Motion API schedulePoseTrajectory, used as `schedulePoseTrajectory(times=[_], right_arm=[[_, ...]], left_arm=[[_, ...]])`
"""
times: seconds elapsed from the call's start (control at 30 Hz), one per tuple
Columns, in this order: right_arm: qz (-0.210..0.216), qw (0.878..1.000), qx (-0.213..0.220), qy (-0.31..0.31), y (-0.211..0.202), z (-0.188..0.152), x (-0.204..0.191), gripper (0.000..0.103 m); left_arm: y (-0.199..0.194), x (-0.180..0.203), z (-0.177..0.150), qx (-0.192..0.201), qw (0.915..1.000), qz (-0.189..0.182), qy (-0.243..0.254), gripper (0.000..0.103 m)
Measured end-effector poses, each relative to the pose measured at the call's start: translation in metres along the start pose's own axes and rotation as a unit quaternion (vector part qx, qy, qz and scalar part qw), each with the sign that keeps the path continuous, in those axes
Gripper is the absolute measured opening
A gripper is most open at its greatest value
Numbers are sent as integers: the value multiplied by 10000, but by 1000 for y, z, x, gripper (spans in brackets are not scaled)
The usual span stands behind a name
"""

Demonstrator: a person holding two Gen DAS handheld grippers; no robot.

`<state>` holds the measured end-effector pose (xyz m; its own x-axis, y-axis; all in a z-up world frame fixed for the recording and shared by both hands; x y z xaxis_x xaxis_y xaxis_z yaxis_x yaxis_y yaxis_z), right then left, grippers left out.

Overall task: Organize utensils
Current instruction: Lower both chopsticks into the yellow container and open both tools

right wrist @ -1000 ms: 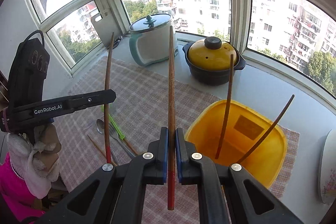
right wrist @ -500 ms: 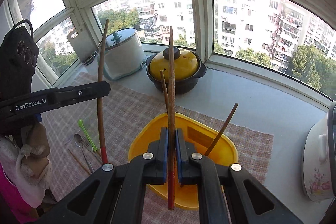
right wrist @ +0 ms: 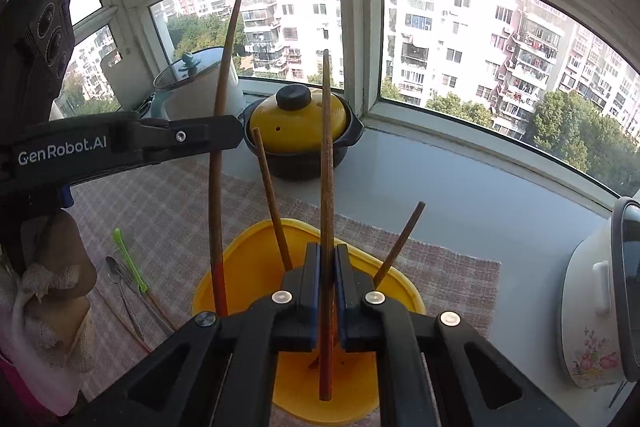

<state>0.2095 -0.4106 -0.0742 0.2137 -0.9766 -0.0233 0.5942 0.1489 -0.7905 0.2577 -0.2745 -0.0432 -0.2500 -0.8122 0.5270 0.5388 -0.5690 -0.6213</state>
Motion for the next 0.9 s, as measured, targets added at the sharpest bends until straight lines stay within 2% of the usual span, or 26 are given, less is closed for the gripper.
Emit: schedulePoseTrajectory(times=[0.4,0.9], right_arm=[[19,9999,-11,159,7,-5,13,4],[137,9992,-101,368,15,-6,19,4]], left_arm=[[13,6,-12,-183,9997,70,154,4],[6,12,-25,-134,9979,331,540,4]])
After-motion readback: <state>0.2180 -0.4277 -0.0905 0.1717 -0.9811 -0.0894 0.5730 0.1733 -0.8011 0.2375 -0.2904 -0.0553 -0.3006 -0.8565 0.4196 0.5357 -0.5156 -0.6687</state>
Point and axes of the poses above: each gripper's, at about its wrist camera, not at the fingertips, and y roughly the way its jaws point, x to its right, z to its top, the point moved 2 cm from there along y, roughly the way its jaws point, and after that the axes turned 6 degrees about -z, right-handed, at the moved point
